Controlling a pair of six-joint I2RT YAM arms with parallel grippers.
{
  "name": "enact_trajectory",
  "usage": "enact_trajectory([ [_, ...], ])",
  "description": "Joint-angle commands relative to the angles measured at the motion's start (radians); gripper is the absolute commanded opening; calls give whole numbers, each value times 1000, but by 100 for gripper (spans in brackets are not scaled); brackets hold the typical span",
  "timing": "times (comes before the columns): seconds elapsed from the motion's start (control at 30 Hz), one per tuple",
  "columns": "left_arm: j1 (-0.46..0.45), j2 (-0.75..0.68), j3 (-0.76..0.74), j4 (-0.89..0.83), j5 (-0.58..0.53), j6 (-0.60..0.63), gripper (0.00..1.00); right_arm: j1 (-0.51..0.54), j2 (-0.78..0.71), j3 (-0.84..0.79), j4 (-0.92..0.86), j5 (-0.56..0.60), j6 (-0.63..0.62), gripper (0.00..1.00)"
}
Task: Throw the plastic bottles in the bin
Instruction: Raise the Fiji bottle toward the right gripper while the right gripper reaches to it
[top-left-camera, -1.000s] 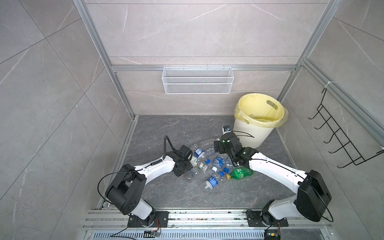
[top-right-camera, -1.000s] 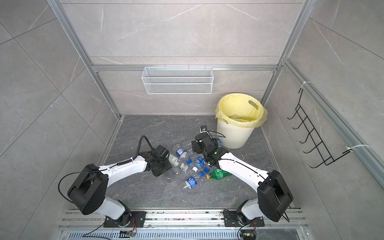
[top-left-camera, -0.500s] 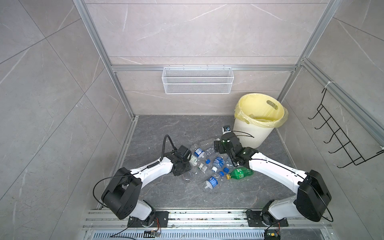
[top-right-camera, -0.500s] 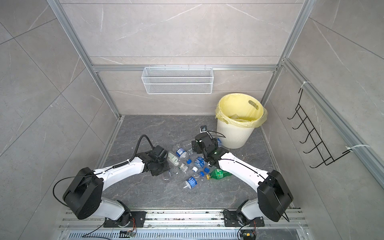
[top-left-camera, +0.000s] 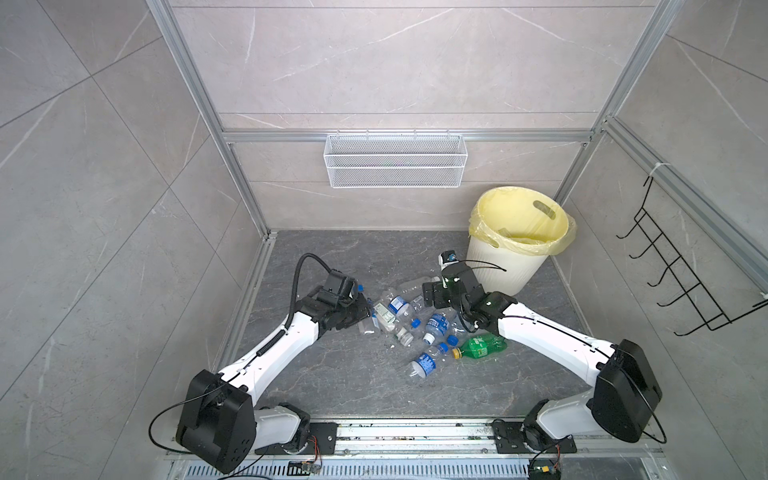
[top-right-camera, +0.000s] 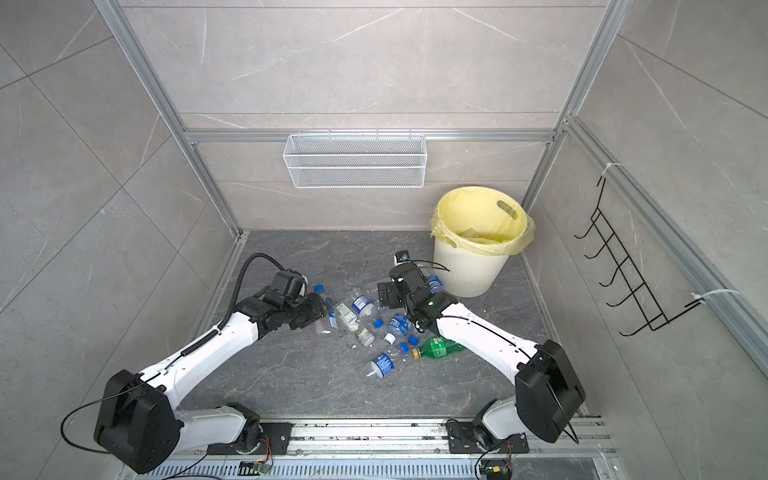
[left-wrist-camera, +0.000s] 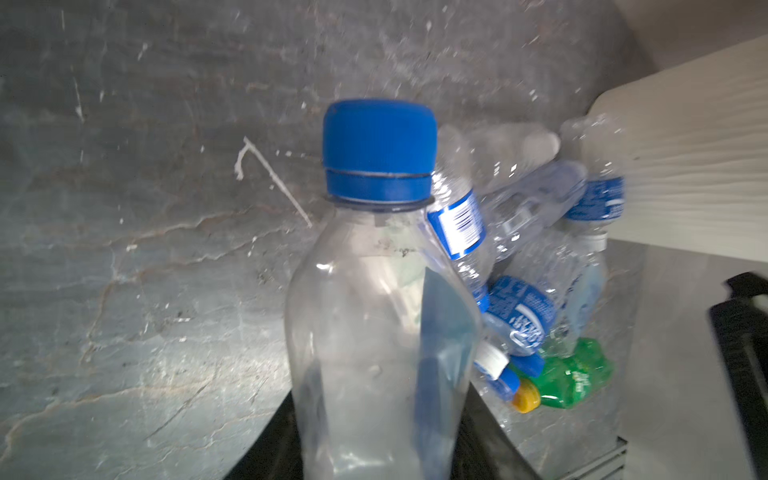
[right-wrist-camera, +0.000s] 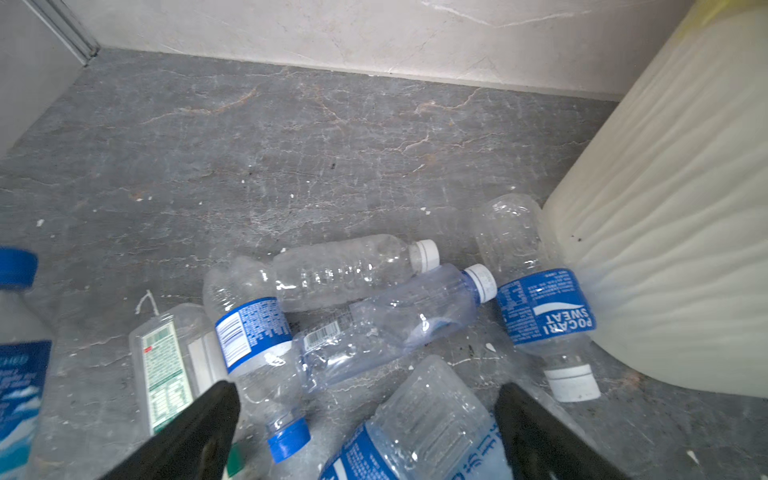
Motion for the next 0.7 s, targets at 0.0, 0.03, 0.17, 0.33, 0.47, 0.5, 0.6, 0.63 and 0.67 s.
enact_trajectory([
  [0.0,45,26,107,122,93,-4,44,-3,-43,78,-68,-77,56,100],
  [0.03,57,46,137,132,112,-17,44,-3,-43,90,-74,-94,70,100],
  [0.17,119,126,206,250,248,-124,45,5,-37,132,-47,-174,145,100],
  [0.33,164,198,186,439,396,-259,44,42,-27,164,19,-205,206,100],
  [0.47,182,232,102,609,480,-406,44,92,9,188,59,-199,214,99],
  [0.5,183,233,92,619,487,-415,44,103,18,190,70,-196,213,99],
  [0.6,183,217,54,620,474,-426,45,141,57,201,95,-168,206,98],
  [0.63,182,207,41,618,472,-442,45,153,72,206,103,-156,202,98],
  [0.67,183,201,34,615,472,-442,45,161,87,211,108,-150,202,97],
])
